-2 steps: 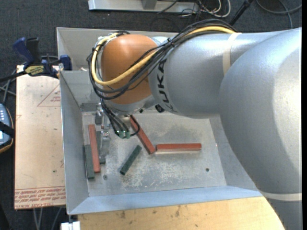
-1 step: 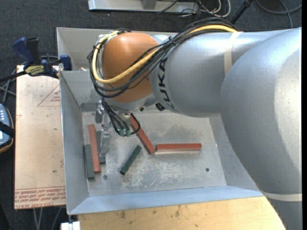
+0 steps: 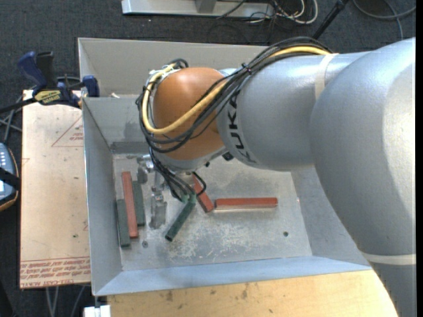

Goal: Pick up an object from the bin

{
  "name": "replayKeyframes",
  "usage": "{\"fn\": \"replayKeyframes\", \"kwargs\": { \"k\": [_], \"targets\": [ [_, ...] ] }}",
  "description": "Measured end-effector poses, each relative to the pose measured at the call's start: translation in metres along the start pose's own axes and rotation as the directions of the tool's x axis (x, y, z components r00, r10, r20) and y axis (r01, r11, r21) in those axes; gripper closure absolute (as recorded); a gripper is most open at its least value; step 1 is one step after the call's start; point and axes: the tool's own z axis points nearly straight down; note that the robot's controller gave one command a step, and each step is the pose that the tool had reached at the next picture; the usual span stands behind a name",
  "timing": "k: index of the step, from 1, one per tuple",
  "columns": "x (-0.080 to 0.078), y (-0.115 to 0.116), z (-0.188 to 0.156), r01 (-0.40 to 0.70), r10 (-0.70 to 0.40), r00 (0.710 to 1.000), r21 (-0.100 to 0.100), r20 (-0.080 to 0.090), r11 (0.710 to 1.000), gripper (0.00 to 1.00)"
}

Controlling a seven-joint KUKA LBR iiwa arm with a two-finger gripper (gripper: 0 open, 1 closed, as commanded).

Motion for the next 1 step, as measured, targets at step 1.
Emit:
{"fn": "replayKeyframes", "kwargs": {
  "k": [1],
  "targets": [
    [-0.0245, -0.0572, 0.0217, 0.173, -0.173, 0.985, 0.000, -0.011, 0.985, 0.00]
  ]
}}
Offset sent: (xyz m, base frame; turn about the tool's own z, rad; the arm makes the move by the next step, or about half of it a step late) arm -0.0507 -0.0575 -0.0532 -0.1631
